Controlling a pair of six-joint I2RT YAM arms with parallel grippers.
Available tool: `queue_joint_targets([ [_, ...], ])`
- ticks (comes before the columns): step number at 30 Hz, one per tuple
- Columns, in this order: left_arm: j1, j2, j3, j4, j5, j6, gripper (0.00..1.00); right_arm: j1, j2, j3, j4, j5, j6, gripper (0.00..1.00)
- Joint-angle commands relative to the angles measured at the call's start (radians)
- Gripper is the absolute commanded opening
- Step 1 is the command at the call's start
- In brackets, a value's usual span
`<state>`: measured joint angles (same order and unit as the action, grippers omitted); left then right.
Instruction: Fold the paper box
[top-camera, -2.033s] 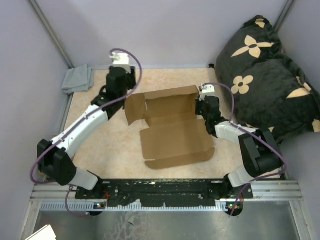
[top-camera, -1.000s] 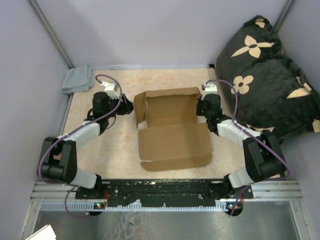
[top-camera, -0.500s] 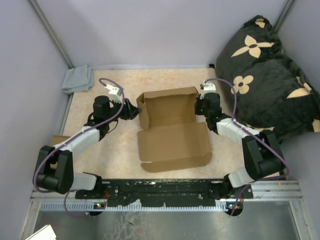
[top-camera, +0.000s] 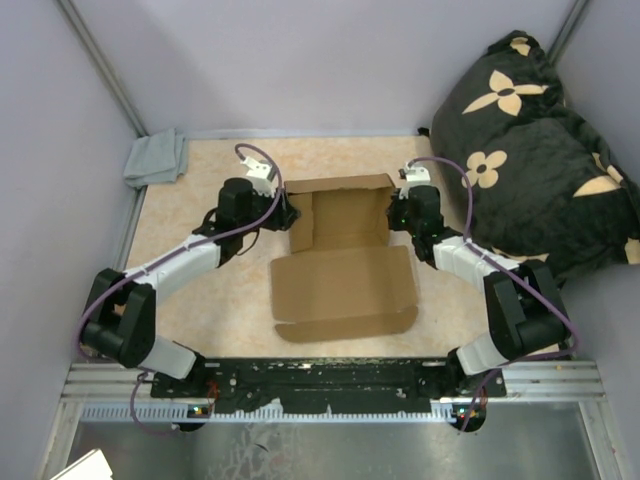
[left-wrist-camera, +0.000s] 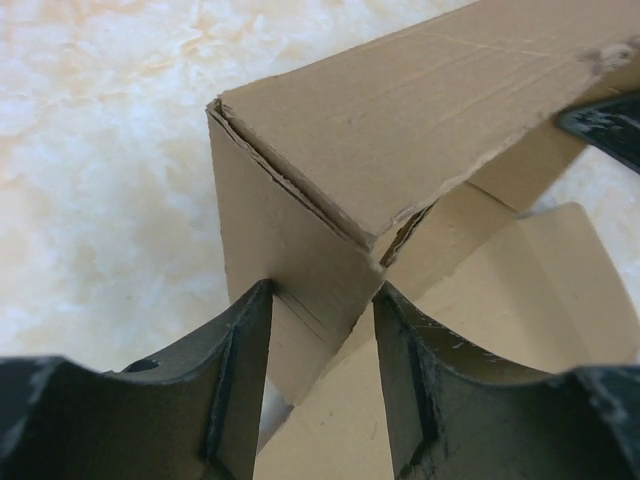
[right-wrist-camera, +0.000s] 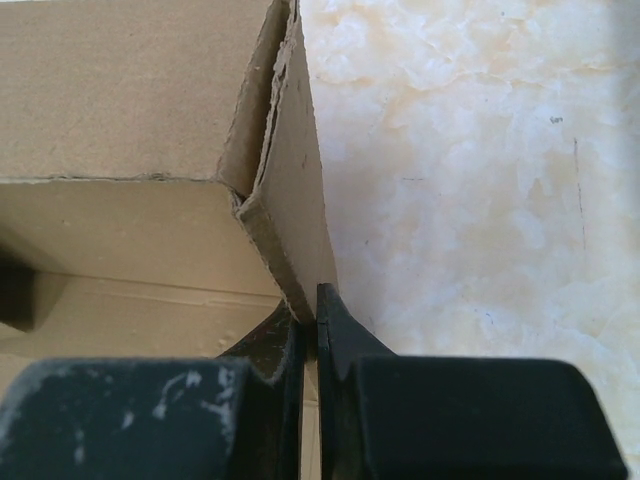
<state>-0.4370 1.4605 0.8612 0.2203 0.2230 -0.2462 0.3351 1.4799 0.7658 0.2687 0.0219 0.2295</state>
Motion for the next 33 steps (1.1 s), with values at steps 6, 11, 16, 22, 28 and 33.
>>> queue_joint_targets([
  [6, -0.092, 0.088, 0.148, -0.197, -0.433, 0.033, 0.51, 0.005, -0.053, -0.019, 0.029, -0.027, 0.027, 0.0],
  [11, -0.12, 0.141, 0.187, -0.241, -0.555, 0.027, 0.45, 0.015, -0.059, -0.013, 0.024, -0.027, 0.037, 0.0],
  [16, -0.158, 0.273, 0.347, -0.463, -0.768, 0.006, 0.0, 0.029, -0.071, -0.007, 0.0, 0.004, 0.056, 0.0],
  [22, -0.214, 0.429, 0.56, -0.745, -1.049, -0.064, 0.0, 0.06, -0.061, 0.023, -0.054, 0.062, 0.09, 0.0],
  [28, -0.228, 0.306, 0.441, -0.614, -0.93, -0.053, 0.0, 0.064, -0.031, 0.061, -0.098, 0.059, 0.133, 0.02],
  [33, -0.232, 0.259, 0.379, -0.544, -0.824, -0.053, 0.07, 0.064, -0.004, 0.103, -0.143, 0.061, 0.151, 0.01],
])
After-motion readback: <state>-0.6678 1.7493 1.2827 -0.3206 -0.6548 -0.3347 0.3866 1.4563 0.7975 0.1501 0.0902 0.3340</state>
